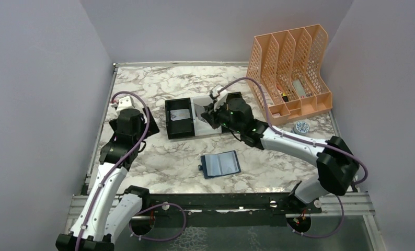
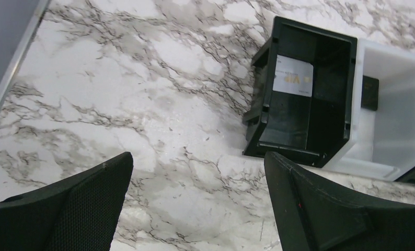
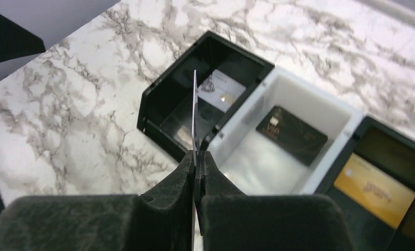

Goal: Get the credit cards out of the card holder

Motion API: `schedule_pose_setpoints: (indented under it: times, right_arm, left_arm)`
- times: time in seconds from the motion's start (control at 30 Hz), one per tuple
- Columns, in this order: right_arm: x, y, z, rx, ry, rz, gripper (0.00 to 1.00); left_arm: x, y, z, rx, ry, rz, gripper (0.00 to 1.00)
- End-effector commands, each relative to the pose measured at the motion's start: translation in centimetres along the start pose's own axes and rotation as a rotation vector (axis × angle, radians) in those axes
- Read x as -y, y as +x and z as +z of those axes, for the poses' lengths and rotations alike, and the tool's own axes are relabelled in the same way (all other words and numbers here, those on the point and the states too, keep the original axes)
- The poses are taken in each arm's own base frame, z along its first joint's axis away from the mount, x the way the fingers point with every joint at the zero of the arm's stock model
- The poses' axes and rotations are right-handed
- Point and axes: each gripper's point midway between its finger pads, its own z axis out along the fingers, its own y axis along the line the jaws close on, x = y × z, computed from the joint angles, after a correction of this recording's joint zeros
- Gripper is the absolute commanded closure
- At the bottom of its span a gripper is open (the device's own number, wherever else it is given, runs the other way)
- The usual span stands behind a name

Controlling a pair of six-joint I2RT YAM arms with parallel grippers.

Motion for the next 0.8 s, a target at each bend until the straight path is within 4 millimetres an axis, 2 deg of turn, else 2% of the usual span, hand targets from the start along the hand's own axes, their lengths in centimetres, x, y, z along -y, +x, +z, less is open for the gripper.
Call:
schedule_pose_setpoints:
  times: [0.0,0.23,0.33,0.47,0.57,0.77]
  right_arm:
    - [-0.7,-1.6,3.1,0.003,0.028,-0.243,0.99]
    - [-1.2,-1.5,8.7,-0.051,0.059,-0.387,0.99]
    - [-1.3,-0.5,10.7,-0.079,0.04,-0.435,0.98]
    - [-0.8,1.2,12.4,-0.124,0.048,-0.48,0.99]
    - [0.0,1.7,13.5,-0.145,0.077,-0.513,0.99]
    - [-0.1,2.8,15.6,-0.195,0.057,-0.556,0.99]
  left_arm:
    - [-2.2,-1.3,-1.4,0.086,-0.071,-0.047,0.01]
    - [-2.5,-1.5,-2.5,0.139,-0.048,-0.09,0.01]
    - [-2.3,-1.4,-2.3,0.128,-0.042,-0.083,0.01]
    - [-1.8,-1.3,-2.2,0.114,-0.019,-0.07,0.01]
    - [-1.8,-1.4,-2.3,0.119,-0.016,-0.071,0.01]
    - [-1.9,-1.6,-2.6,0.136,-0.012,-0.078,0.01]
